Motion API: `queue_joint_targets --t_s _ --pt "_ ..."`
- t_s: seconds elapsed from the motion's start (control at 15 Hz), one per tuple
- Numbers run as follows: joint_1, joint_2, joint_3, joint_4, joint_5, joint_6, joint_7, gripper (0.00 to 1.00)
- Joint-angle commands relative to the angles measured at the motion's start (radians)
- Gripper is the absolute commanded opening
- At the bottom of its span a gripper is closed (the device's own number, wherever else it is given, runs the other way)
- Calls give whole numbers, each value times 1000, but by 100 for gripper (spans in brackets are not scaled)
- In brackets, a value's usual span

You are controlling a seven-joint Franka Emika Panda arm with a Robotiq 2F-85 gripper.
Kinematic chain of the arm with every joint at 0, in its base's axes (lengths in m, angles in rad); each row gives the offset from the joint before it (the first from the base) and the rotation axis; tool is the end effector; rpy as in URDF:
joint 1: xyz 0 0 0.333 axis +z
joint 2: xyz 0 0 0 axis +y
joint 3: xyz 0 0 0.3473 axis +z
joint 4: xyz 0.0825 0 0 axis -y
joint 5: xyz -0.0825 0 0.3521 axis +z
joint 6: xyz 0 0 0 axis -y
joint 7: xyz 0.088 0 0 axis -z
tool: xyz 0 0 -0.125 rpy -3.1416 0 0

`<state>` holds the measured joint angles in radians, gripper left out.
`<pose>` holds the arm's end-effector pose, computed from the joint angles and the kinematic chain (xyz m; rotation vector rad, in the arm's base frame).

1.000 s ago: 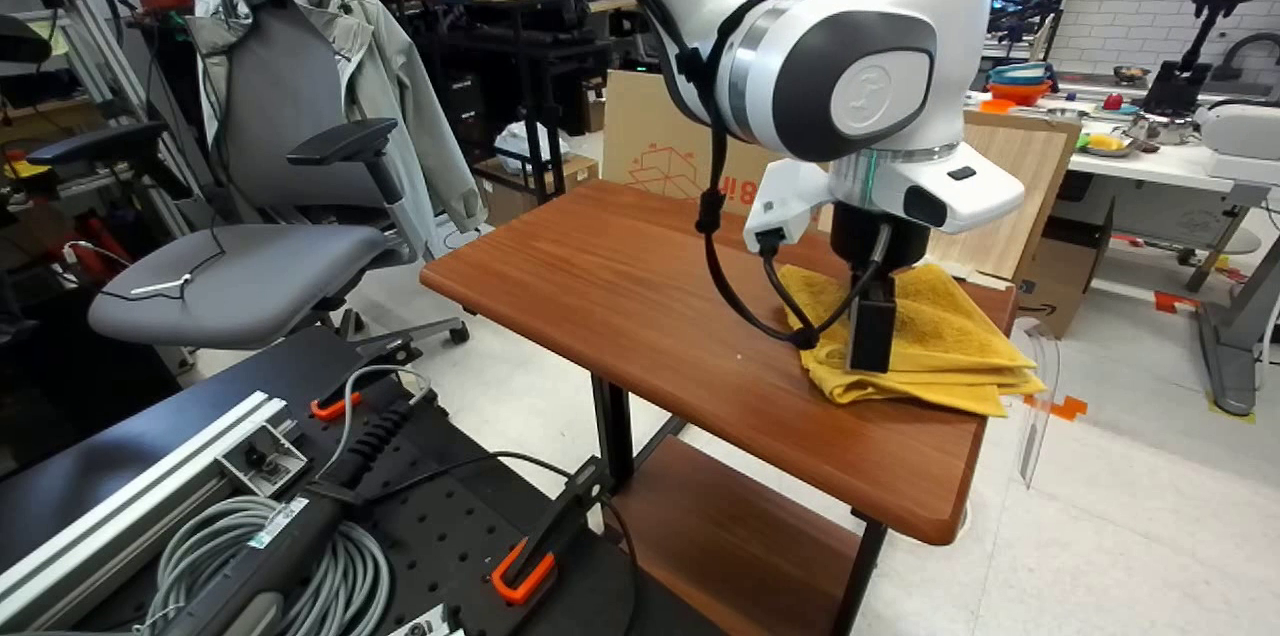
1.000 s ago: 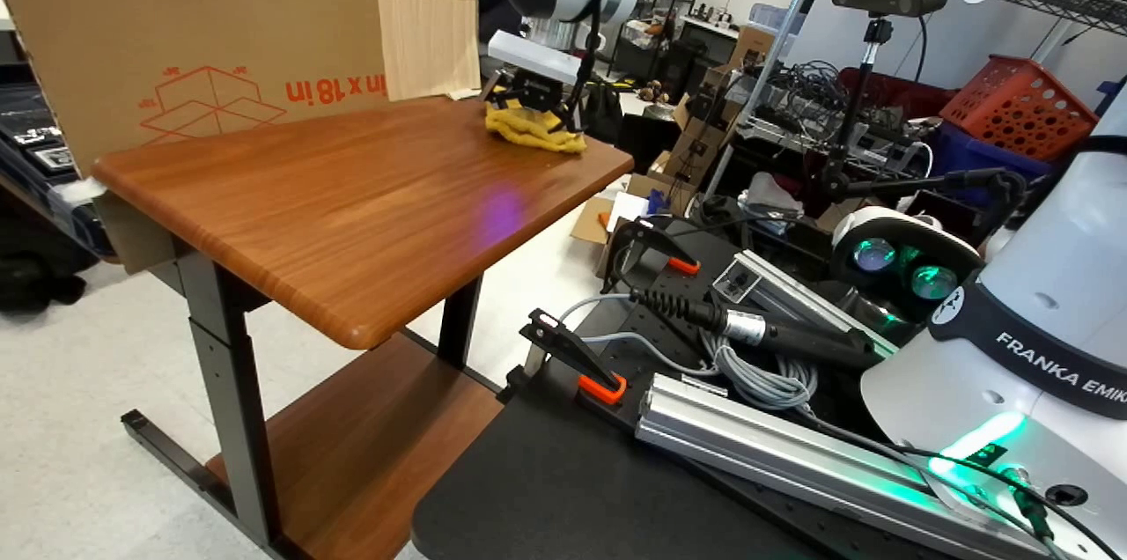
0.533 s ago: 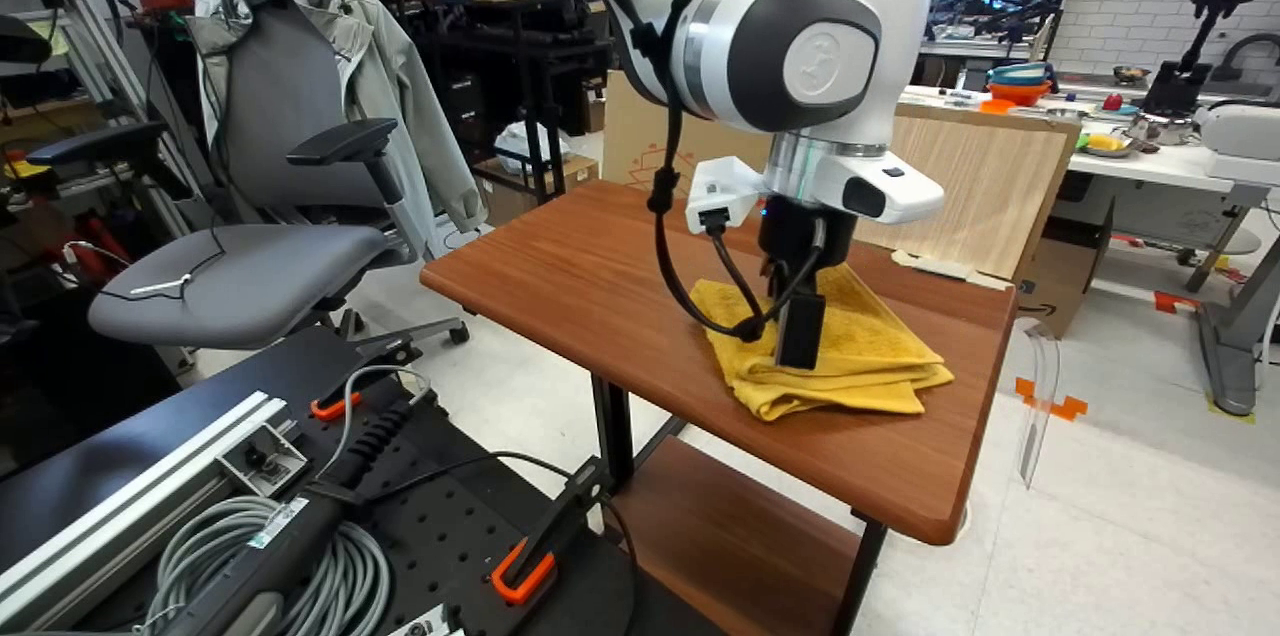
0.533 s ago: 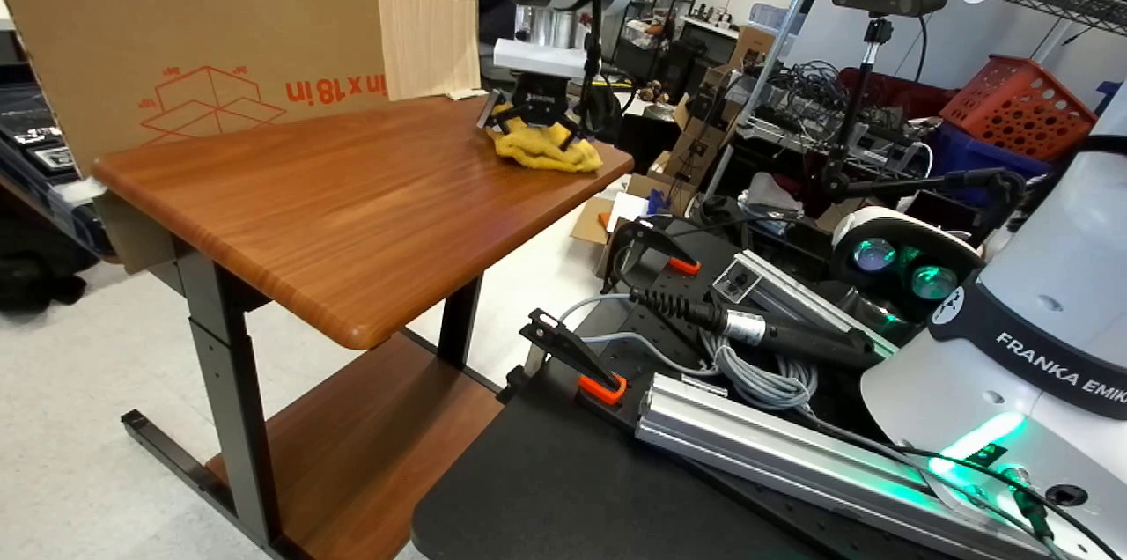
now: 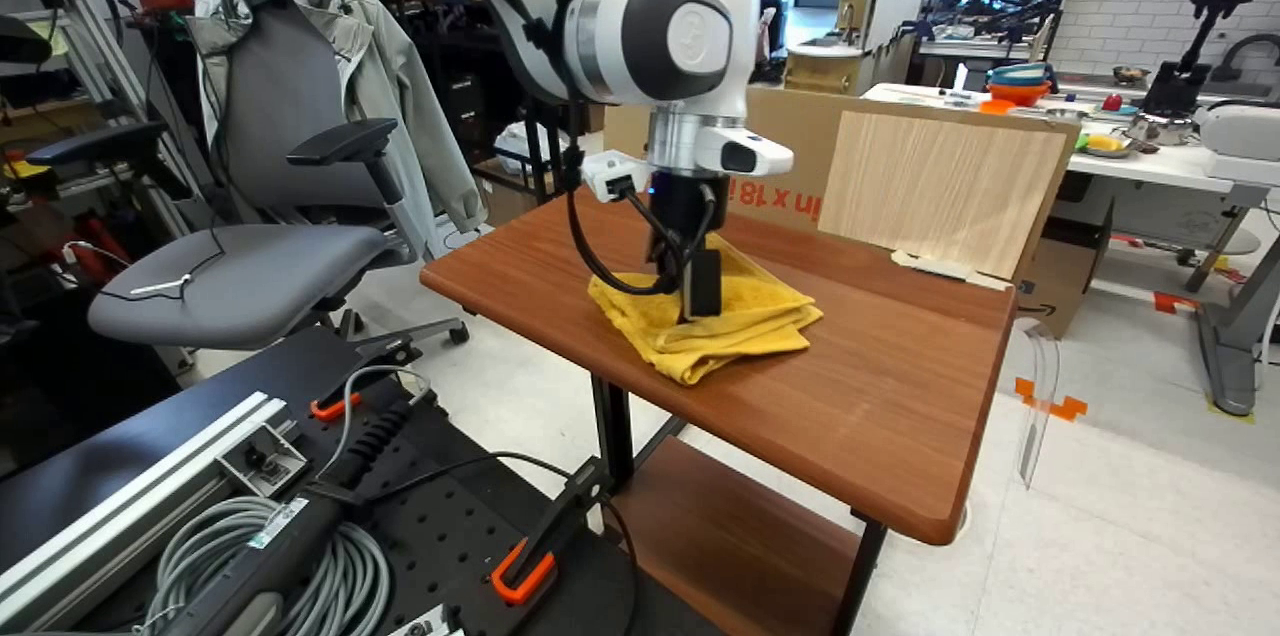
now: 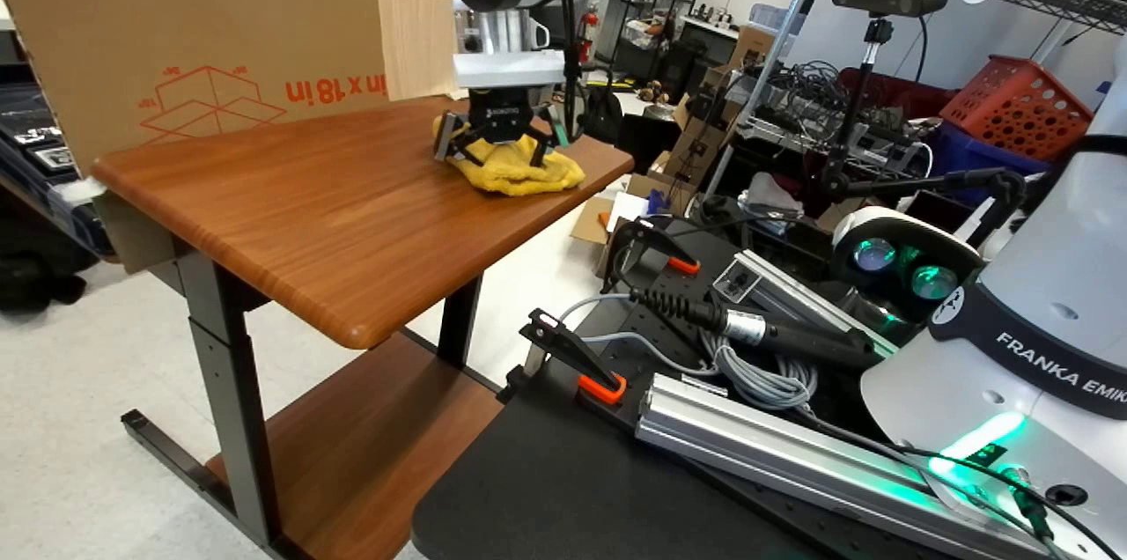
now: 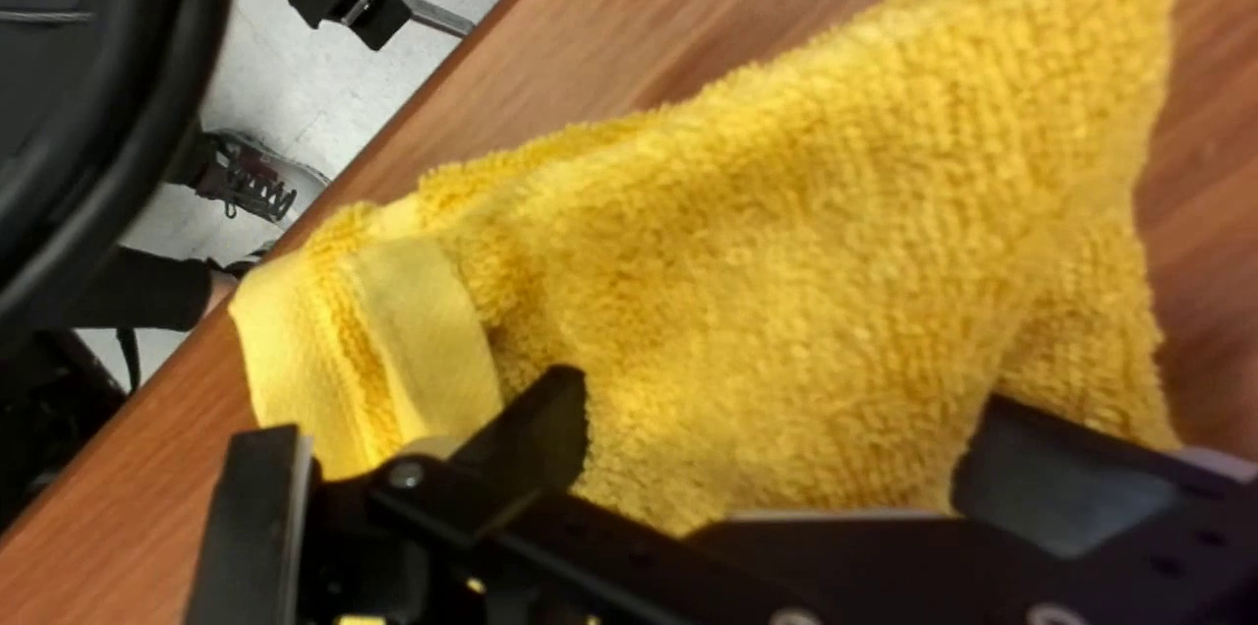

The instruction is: Use the yellow towel to wipe the table

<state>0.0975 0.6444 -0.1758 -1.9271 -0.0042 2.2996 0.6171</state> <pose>0.5852 -0.0428 0.1704 2.7812 -0.9705 -0.3310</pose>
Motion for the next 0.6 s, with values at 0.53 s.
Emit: queue_joint_targets --t_s 0.53 --pt "177 45 109 -13 -93 115 24 100"
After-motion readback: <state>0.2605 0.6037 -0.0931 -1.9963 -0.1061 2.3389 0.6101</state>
